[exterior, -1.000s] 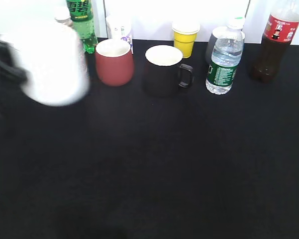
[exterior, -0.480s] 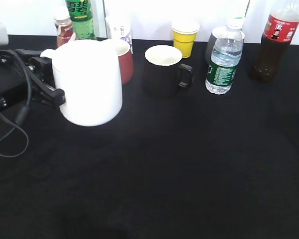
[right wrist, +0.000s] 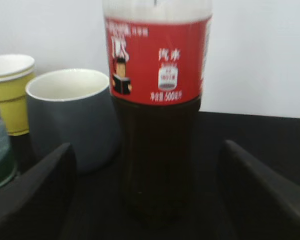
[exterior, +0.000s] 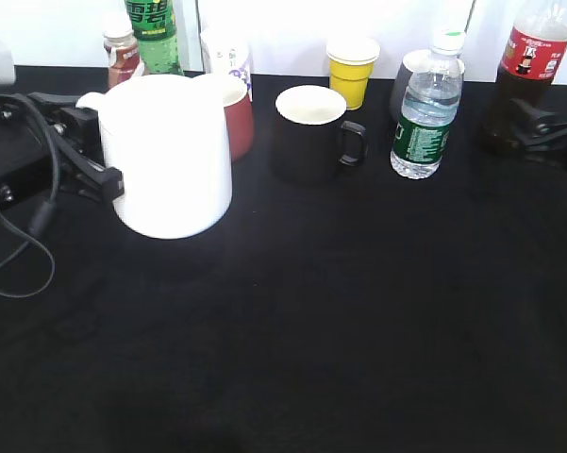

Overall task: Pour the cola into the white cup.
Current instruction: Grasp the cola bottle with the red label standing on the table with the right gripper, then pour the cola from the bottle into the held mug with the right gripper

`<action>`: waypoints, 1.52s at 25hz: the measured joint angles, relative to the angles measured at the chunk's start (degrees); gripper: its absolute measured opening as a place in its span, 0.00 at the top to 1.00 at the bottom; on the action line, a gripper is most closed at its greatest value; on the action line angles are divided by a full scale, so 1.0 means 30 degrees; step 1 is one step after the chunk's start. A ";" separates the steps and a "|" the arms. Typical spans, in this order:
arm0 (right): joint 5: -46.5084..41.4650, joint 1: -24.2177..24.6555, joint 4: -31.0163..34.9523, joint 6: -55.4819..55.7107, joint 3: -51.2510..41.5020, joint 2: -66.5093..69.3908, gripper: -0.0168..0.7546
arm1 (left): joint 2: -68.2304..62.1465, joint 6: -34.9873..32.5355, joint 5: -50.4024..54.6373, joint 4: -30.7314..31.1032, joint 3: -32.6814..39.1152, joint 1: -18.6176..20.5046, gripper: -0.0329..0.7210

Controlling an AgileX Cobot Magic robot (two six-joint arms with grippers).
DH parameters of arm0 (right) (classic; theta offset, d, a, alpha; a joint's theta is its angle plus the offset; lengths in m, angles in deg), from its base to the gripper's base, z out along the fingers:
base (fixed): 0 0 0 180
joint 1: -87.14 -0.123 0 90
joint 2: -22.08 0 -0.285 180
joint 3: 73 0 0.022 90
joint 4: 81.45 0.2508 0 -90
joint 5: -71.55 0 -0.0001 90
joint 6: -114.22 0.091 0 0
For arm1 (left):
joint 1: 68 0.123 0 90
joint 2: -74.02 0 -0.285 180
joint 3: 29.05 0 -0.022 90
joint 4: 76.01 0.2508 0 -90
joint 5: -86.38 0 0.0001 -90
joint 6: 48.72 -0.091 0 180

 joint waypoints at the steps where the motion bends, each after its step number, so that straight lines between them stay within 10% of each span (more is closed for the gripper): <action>1: 0.0000 0.0000 -0.0067 0.0078 0.0494 0.0536 0.11 | 0.0000 0.0000 0.0000 0.0000 0.0000 0.0000 0.87; 19: -0.1366 -0.0189 -0.0712 0.1077 0.8789 0.6662 0.15 | 0.0000 0.0016 -0.0017 0.0000 0.0000 0.0000 0.87; 23: -0.1200 -0.0209 -0.1169 0.1100 0.8897 0.6712 0.40 | 0.0000 0.0016 -0.0017 0.0000 0.0000 0.0000 0.87; 38: -0.0369 -0.0226 -0.3255 0.0935 0.3642 -0.2265 0.48 | 0.0000 0.0016 -0.0778 0.0000 0.0000 0.0000 0.87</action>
